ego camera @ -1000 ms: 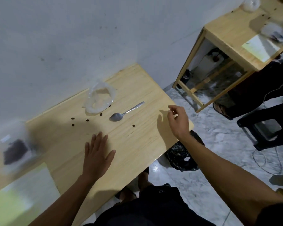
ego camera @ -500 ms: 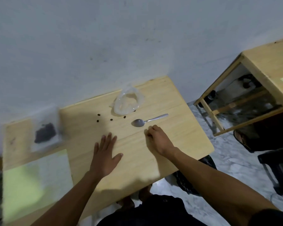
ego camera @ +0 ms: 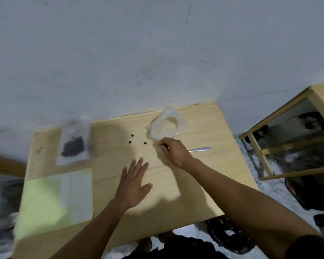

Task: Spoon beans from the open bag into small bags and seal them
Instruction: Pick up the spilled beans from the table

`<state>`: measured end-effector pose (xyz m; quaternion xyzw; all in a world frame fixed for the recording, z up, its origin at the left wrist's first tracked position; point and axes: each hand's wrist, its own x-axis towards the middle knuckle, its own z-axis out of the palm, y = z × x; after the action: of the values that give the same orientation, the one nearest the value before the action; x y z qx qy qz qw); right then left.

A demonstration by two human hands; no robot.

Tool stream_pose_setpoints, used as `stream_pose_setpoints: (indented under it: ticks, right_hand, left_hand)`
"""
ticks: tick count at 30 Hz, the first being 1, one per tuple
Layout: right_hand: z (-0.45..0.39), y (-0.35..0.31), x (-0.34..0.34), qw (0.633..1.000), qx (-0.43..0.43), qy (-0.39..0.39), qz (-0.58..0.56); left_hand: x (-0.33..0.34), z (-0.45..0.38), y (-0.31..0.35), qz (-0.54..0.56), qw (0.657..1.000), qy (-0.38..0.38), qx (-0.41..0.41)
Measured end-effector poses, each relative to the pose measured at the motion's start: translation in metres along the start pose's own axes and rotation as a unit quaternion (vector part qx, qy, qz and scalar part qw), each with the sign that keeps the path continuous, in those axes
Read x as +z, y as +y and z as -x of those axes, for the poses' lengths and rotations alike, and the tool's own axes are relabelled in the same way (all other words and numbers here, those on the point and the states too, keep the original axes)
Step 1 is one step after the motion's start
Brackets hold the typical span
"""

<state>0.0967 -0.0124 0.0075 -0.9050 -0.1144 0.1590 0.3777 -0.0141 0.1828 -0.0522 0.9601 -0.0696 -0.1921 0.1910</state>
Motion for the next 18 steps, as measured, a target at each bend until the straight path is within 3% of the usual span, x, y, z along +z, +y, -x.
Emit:
stream_pose_setpoints:
  ticks: [4,10,14,18]
  right_hand:
    - [-0.025,-0.012,-0.002,0.998,-0.026,-0.034,0.036]
    - [-0.043,-0.001,-0.02,0.993,0.021,-0.006,0.114]
    - [-0.049,0.015,-0.023,0.979,0.044,-0.06,0.192]
    - [-0.05,0.01,-0.016,0.986,0.032,-0.035,0.157]
  left_hand:
    - [-0.003,0.0,0.001,0.01,1.0,-0.004,0.001]
    - [-0.002,-0.001,0.0,0.015,1.0,-0.004,-0.009]
    - [-0.002,-0.001,0.0,0.017,1.0,-0.006,-0.012]
    - [-0.001,-0.001,-0.001,0.011,1.0,-0.005,-0.017]
